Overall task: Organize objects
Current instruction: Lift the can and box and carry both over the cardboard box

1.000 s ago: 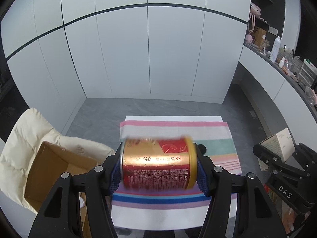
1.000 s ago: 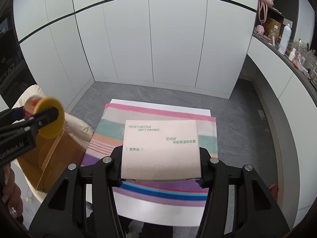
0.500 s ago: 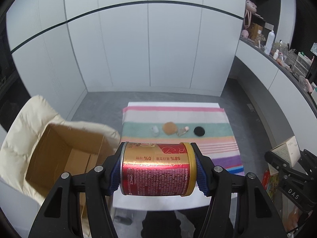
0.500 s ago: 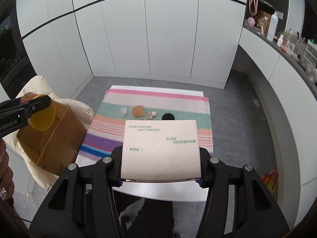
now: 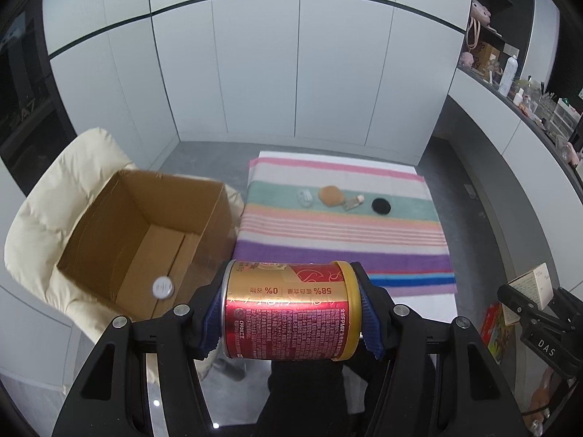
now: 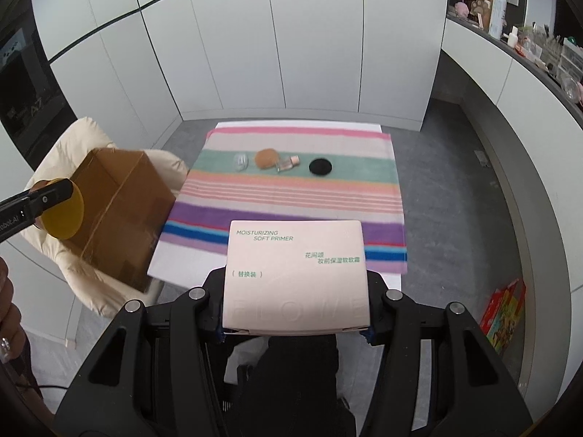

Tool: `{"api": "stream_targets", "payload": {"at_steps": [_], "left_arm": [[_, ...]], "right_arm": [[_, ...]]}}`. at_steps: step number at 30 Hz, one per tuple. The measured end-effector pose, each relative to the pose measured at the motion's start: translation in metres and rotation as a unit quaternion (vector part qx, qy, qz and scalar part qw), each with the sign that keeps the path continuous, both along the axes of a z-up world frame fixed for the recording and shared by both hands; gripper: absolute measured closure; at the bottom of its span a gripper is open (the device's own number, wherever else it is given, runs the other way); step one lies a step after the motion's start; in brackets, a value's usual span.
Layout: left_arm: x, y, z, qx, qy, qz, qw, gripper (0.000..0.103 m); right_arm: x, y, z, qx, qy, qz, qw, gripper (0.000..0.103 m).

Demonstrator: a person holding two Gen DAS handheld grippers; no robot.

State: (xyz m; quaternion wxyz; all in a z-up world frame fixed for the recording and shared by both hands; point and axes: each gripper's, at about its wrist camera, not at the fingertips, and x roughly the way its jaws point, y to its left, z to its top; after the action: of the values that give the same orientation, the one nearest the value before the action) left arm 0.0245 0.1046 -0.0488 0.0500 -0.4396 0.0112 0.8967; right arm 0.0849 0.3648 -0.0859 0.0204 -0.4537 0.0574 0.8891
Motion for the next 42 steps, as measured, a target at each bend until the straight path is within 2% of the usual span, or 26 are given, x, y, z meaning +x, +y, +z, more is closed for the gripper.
{"api": "stream_targets", "payload": {"at_steps": [9, 20, 31, 42], "left_arm": [[0.019, -0.025, -0.019, -0.008, -0.015, 0.019, 0.9997, 0.040], [0.017, -0.063, -0.028, -0.001, -0.019, 0.054, 0.9983, 0.040], [0.034, -0.141, -0.041, -0.005, -0.028, 0.131, 0.9909, 0.040], [0.071, -0.236, -0.052, -0.004, -0.042, 0.234, 0.9715, 0.040]], "right_arm": [[0.025, -0.007, -0.014, 0.001, -0.020, 0.006, 1.000, 0.049], [0.010, -0.051, -0.014, 0.007, -0.028, 0.044, 0.999, 0.049], [-0.017, -0.140, -0.020, 0.005, -0.029, 0.135, 0.990, 0.049], [-0.030, -0.253, -0.023, 0.007, -0.030, 0.256, 0.966, 0.049]]}}
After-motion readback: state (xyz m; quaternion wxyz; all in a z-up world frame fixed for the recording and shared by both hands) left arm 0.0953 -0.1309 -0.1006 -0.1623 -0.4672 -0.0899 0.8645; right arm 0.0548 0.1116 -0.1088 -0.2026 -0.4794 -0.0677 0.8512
